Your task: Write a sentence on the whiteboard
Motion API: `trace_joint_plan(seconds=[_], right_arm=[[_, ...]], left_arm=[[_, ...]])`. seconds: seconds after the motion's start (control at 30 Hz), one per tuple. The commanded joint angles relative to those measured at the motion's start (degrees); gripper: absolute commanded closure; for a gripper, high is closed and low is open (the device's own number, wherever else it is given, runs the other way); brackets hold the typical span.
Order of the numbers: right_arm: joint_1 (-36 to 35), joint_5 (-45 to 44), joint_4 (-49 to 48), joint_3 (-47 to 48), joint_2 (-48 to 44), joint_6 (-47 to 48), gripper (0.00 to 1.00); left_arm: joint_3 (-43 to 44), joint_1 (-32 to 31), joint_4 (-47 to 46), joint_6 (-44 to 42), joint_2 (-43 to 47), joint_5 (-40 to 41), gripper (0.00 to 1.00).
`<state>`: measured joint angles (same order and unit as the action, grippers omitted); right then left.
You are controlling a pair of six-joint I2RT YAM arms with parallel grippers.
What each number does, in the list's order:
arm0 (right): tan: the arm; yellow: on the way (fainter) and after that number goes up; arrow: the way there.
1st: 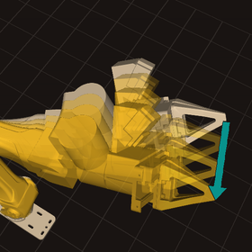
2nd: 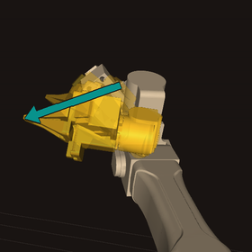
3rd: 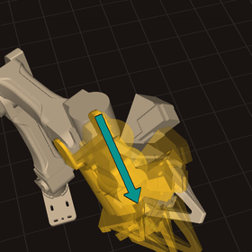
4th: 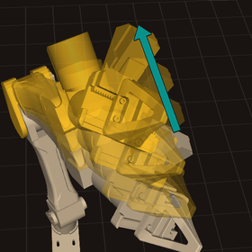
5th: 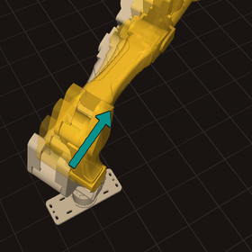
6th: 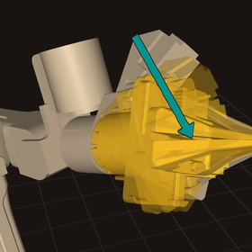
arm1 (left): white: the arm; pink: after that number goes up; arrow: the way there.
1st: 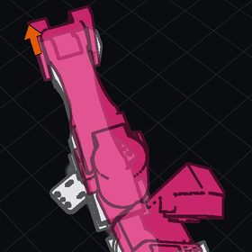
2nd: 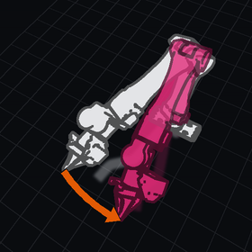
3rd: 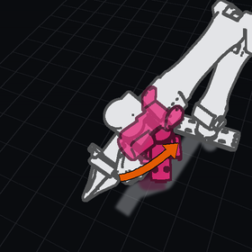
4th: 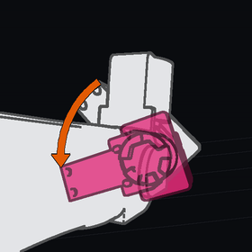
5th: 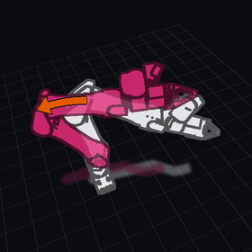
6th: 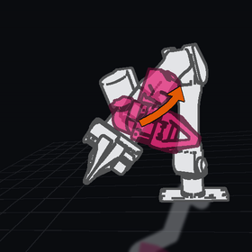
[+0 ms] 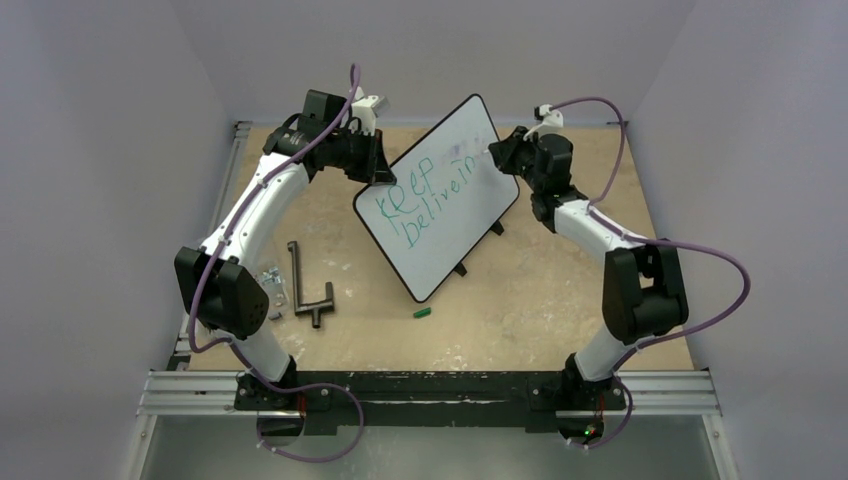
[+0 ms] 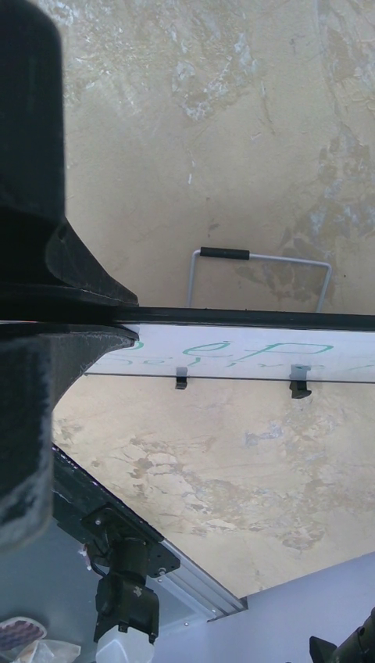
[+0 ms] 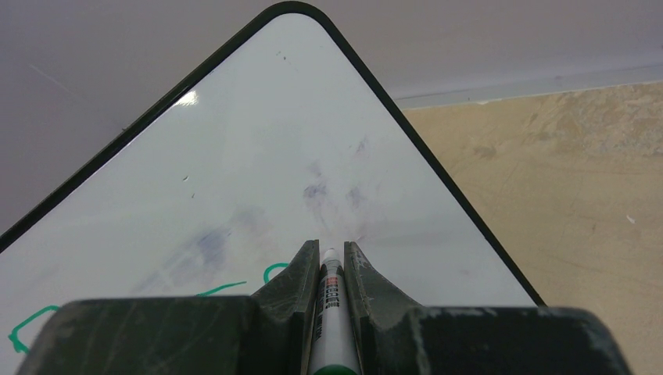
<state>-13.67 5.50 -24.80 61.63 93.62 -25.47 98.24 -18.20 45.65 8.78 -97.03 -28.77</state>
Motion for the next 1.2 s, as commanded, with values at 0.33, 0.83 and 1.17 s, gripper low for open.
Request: trace_joint_plan(seconds=[0.33, 0.83, 1.17], right_arm=[[0.4, 0.2, -1.6, 7.2, 4.5, 0.1, 1.00], [0.4, 5.4, -2.7, 8.2, 6.7, 0.4, 1.00], [0.4, 8.7, -2.9, 5.9, 6.9, -1.1, 1.00]], left_arm=[[-0.6, 1.1, 1.7, -6.0, 1.7, 13.2, 1.00], [-0.5, 1.1, 1.6, -5.8, 1.4, 12.7, 1.00], [-0.6, 1.1, 1.6, -5.7, 1.7, 12.6, 1.00]])
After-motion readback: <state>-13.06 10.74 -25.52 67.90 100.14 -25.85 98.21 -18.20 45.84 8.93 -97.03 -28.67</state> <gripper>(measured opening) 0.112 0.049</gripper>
